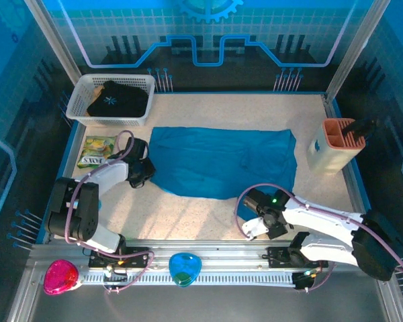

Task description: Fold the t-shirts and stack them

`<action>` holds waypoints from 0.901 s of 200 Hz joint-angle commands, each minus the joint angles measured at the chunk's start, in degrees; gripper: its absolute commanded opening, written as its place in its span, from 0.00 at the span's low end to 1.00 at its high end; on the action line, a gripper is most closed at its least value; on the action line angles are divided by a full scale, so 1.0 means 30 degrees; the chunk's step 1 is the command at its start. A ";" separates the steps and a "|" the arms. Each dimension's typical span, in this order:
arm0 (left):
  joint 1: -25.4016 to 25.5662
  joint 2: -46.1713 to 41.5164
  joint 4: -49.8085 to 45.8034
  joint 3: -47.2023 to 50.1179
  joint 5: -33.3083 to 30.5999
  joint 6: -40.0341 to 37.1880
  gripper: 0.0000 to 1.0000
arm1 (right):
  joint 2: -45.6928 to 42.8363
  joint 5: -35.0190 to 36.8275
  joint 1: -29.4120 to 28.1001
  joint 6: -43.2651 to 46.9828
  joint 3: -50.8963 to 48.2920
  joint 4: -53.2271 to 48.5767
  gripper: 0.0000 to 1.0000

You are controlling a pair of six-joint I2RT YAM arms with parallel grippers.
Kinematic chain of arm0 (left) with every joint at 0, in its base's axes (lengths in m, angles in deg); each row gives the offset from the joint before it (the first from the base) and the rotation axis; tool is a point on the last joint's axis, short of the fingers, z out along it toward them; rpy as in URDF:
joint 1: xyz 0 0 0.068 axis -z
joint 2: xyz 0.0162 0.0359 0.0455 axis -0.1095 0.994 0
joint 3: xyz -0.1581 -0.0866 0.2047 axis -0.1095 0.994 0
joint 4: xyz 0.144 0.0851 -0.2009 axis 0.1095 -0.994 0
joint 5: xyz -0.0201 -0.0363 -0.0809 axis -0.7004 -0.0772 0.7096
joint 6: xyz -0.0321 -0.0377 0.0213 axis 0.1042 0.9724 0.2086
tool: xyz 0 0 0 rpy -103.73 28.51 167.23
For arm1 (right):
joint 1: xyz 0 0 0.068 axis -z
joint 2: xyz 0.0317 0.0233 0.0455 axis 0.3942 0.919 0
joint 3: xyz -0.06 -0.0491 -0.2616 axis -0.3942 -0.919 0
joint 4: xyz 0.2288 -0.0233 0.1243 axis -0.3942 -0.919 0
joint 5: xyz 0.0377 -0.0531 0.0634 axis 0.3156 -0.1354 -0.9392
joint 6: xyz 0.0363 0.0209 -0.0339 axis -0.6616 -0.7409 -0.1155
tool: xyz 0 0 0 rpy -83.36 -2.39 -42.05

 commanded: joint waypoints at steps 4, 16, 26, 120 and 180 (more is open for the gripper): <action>0.0032 -0.0621 -0.0673 -0.0163 0.0157 -0.0629 0.00 | -0.1798 0.1579 0.1332 0.0021 0.1700 -0.0368 0.00; 0.0017 -0.0555 -0.0977 -0.0444 0.0184 -0.0658 0.00 | -0.2550 0.2177 0.2062 0.0007 0.2302 0.0330 0.00; 0.0032 -0.0483 -0.1170 -0.0681 0.0237 -0.0668 0.00 | -0.3010 0.2641 0.2639 -0.0107 0.2744 0.1111 0.00; -0.0143 0.0534 -0.4034 -0.4548 -0.2377 -0.1145 0.00 | 0.0495 0.6159 0.7247 -0.2013 0.5727 1.0893 0.00; -0.0408 0.3298 -0.5099 -0.7843 -0.3257 -0.1354 0.00 | 0.3233 0.5673 0.9646 -0.2897 0.7403 1.4498 0.00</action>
